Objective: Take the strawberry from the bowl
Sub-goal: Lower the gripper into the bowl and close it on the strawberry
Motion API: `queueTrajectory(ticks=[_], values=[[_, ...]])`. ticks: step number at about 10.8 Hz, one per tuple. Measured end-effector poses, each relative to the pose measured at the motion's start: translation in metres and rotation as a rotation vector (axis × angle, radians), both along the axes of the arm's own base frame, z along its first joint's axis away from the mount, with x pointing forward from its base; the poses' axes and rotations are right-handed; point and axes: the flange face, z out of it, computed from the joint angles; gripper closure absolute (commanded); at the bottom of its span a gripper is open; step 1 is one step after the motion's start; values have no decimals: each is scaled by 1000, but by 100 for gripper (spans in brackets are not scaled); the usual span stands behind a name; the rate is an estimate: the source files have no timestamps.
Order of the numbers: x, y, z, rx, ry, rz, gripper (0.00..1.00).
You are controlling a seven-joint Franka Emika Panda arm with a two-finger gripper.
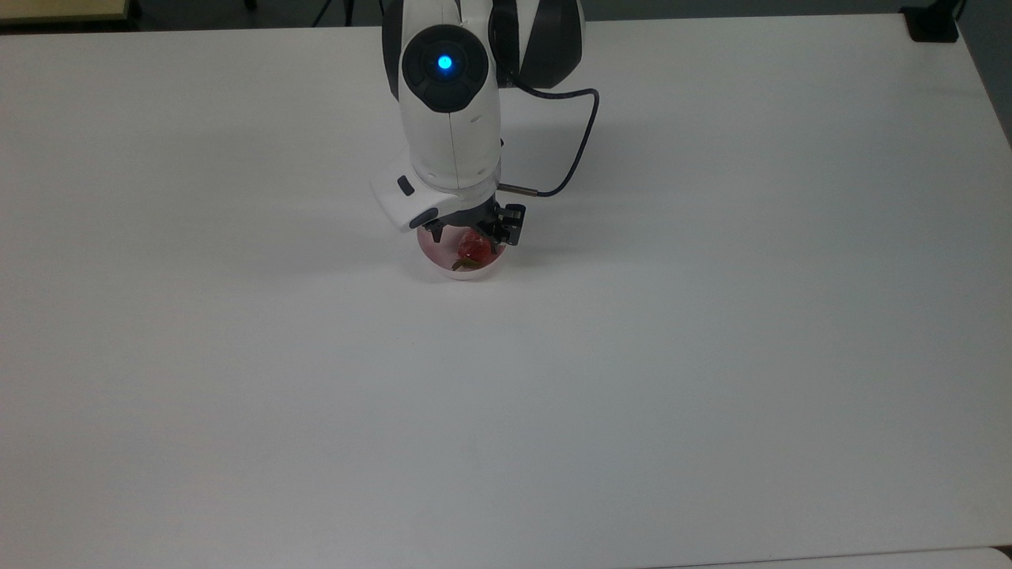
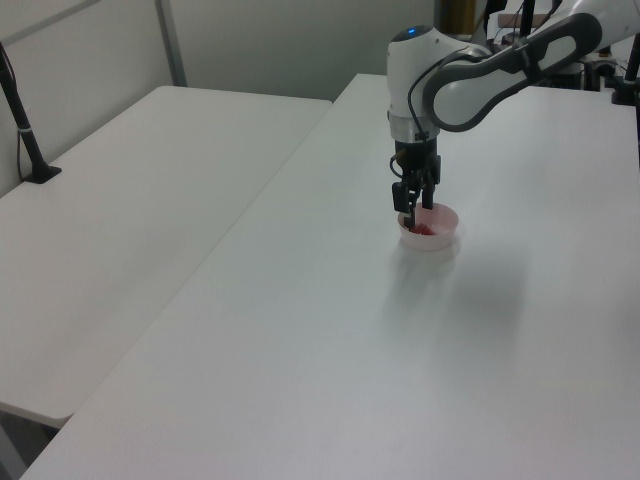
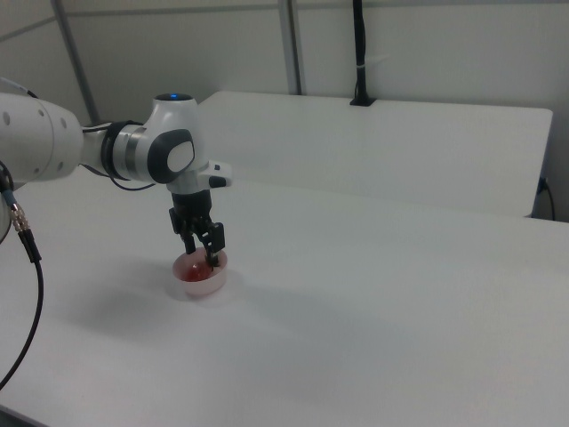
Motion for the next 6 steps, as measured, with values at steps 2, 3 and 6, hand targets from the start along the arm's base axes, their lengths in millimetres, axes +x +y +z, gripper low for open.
queueTrajectory(ticks=[2,3,6], values=[[-1,-2,-5,-1,9,-3,24],[-2,-3,-6,-1,12,-4,24],[-8,1,-18,-4,37,6,24]])
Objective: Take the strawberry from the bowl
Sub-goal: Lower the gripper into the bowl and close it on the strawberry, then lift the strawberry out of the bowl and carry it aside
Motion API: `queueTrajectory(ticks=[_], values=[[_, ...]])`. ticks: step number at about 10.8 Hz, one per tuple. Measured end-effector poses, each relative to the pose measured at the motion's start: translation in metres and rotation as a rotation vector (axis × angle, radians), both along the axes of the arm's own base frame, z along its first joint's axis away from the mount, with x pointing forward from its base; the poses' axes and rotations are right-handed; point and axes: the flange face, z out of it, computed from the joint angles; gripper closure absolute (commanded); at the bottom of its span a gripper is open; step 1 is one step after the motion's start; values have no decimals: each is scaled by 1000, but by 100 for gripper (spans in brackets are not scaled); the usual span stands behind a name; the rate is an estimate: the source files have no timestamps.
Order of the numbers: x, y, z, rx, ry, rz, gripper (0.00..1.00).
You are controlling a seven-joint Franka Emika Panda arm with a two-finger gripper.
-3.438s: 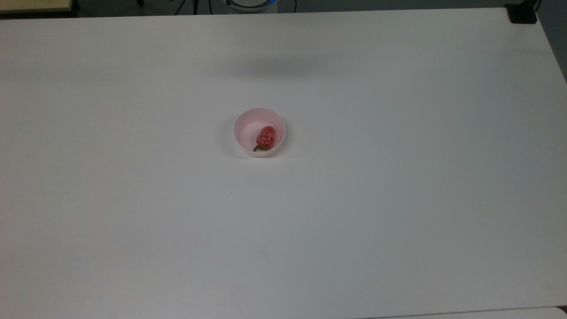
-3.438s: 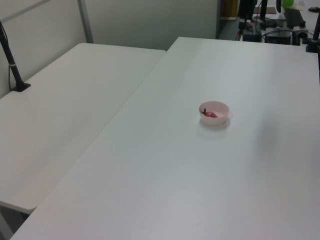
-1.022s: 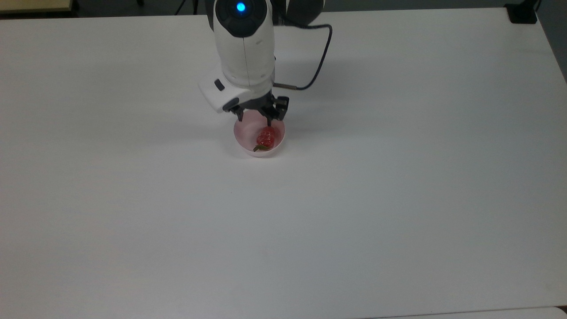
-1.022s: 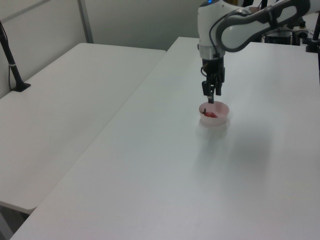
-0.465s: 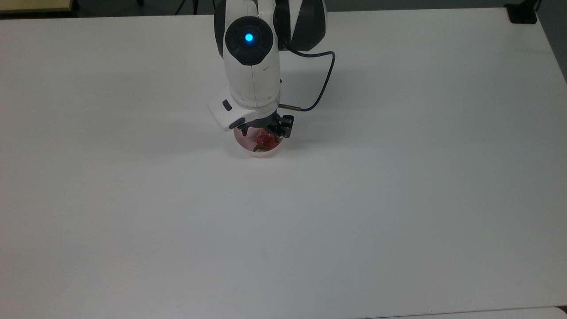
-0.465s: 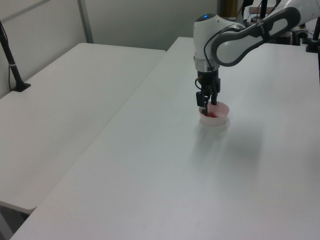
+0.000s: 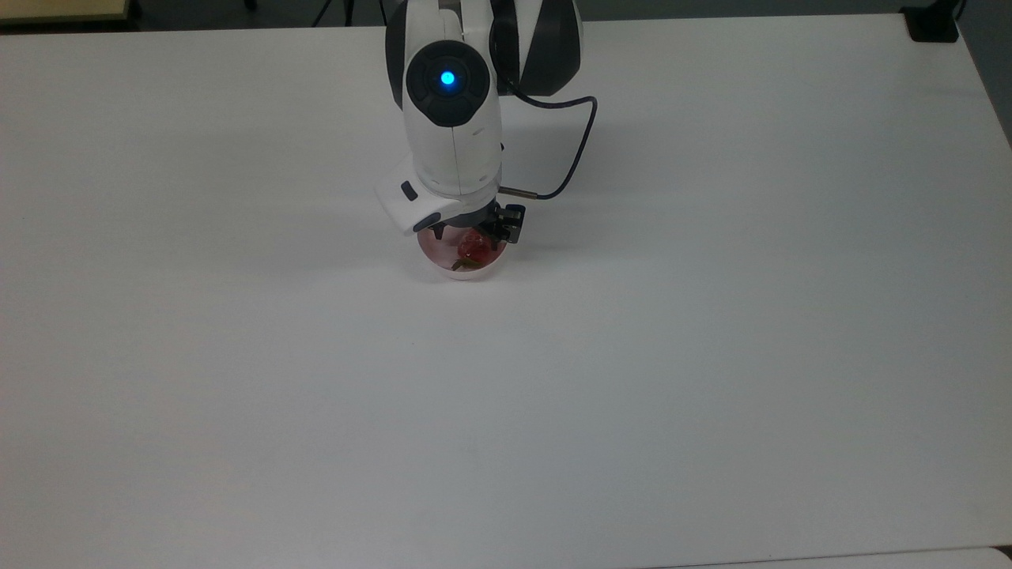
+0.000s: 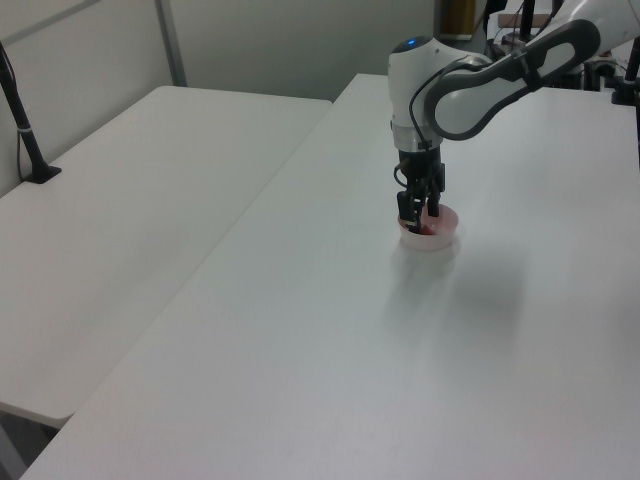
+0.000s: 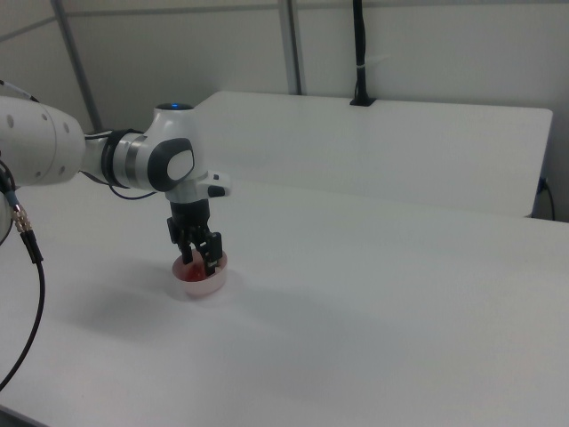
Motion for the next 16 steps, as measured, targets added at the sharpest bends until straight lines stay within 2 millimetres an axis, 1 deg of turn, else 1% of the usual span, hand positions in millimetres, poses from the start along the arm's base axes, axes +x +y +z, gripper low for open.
queueTrajectory(ticks=[3,4,6,8,11,13,15,16], values=[[-8,11,-10,-33,19,50,25],[-10,13,-15,-40,27,60,32],[-9,15,-20,-37,15,65,46],[-7,15,-22,-35,4,64,55],[-6,13,-19,-34,-3,61,56],[-4,9,-13,-34,-14,55,56],[-3,7,0,-33,-35,51,57],[-3,9,7,-31,-46,56,57]])
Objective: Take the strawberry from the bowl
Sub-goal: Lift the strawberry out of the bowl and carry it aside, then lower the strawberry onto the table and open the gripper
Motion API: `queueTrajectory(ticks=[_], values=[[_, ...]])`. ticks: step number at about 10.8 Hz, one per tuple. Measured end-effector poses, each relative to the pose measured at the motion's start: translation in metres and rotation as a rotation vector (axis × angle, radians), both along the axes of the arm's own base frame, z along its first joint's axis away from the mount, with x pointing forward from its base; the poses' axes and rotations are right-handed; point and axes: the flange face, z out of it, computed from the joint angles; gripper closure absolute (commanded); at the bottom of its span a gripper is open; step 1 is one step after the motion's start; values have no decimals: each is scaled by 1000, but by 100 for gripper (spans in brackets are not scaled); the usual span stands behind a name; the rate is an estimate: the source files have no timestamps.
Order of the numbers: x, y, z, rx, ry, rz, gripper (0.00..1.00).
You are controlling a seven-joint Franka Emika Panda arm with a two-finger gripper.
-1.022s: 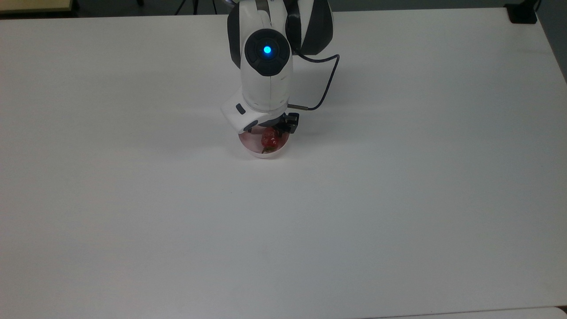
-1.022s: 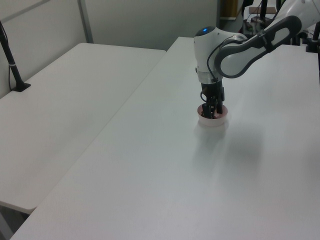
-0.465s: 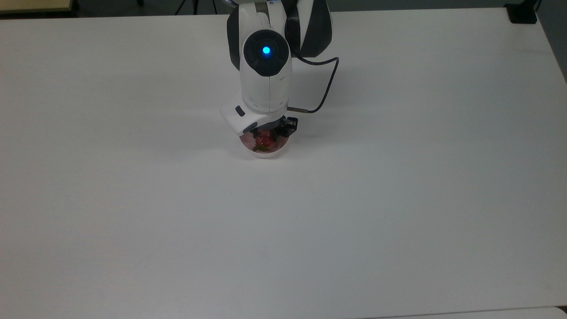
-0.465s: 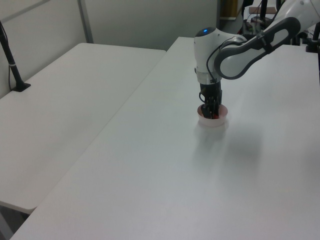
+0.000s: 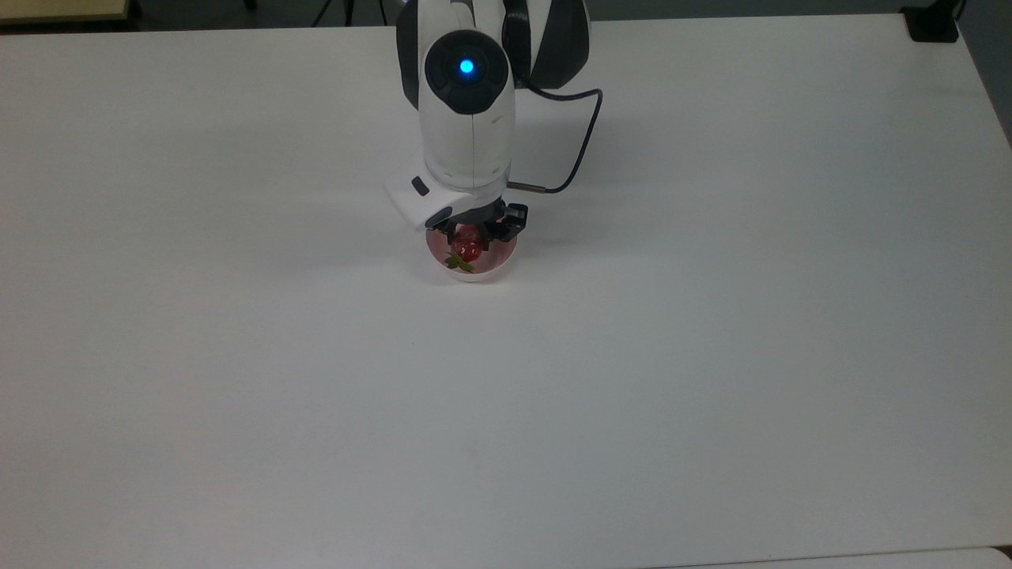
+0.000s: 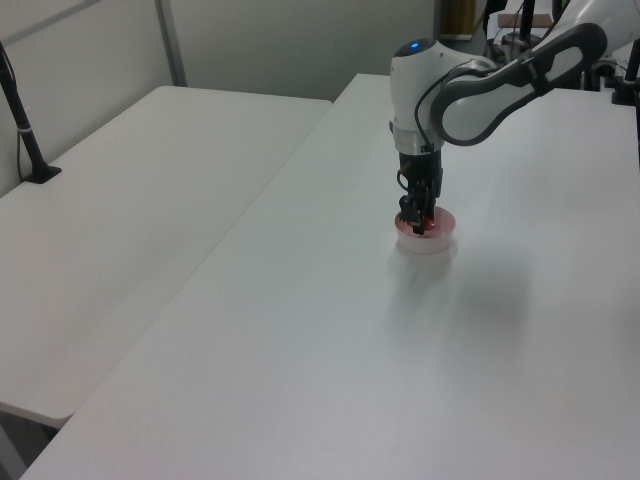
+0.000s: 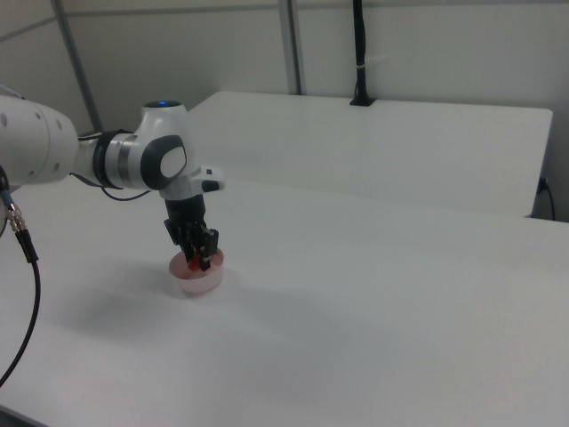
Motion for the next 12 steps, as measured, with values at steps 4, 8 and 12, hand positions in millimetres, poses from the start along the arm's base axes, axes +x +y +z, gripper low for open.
queueTrajectory(ticks=[4,8,12], values=[[-3,9,32,7,-45,14,56],[-16,-53,81,-4,-15,58,56],[-28,-183,85,8,2,107,56]])
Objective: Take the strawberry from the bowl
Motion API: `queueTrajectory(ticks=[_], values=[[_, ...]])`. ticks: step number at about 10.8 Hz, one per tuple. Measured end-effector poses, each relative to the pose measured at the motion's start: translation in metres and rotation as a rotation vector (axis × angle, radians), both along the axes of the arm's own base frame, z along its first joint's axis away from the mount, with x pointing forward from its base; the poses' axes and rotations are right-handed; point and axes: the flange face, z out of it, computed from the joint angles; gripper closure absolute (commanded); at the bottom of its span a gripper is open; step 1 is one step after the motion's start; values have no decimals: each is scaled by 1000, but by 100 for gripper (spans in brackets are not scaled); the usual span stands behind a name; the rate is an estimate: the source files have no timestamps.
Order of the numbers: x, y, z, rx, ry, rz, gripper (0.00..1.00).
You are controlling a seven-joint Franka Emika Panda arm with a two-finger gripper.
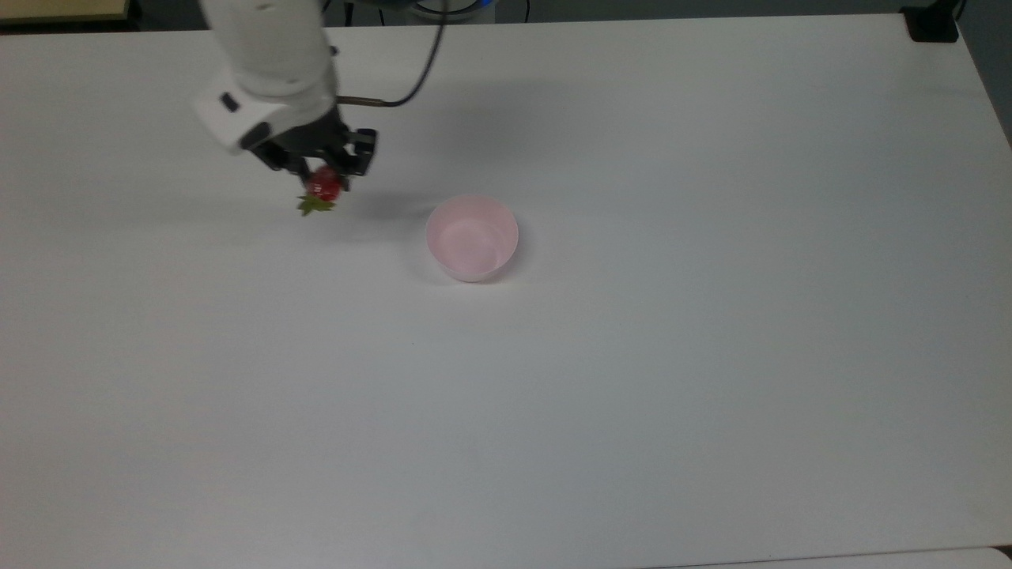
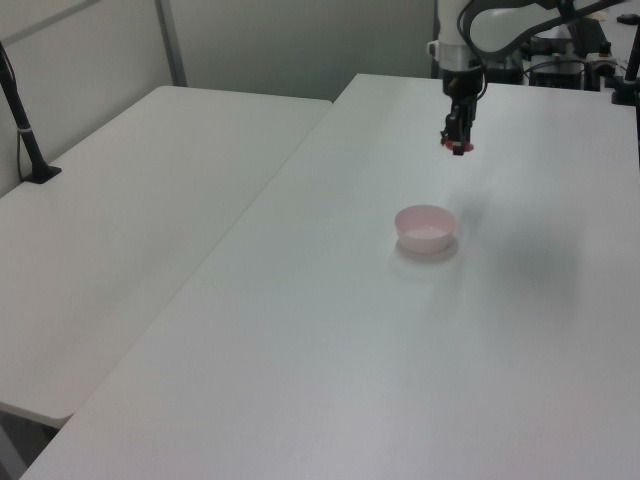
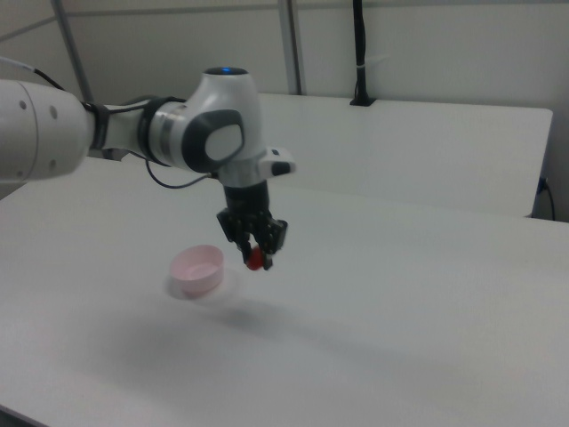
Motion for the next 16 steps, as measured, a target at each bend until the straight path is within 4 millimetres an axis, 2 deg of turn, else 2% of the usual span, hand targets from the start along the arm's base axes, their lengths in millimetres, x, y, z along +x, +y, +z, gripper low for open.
queueTrajectory(ticks=[2,4,5,6,7,8,9,11,13,15,16], values=[[-8,-49,-25,-25,43,-12,56],[-5,-82,-66,-57,51,-24,55],[-2,-93,-85,-59,39,-29,52],[0,-99,-99,-59,27,-33,38],[2,-101,-106,-57,23,-34,13],[2,-101,-108,-56,23,-33,0],[3,-101,-106,-57,19,-33,0],[8,-102,-91,-67,-10,-36,0],[15,-97,-46,-92,-83,-67,0],[16,-71,10,-112,-140,-96,0],[14,-51,32,-116,-137,-97,0]])
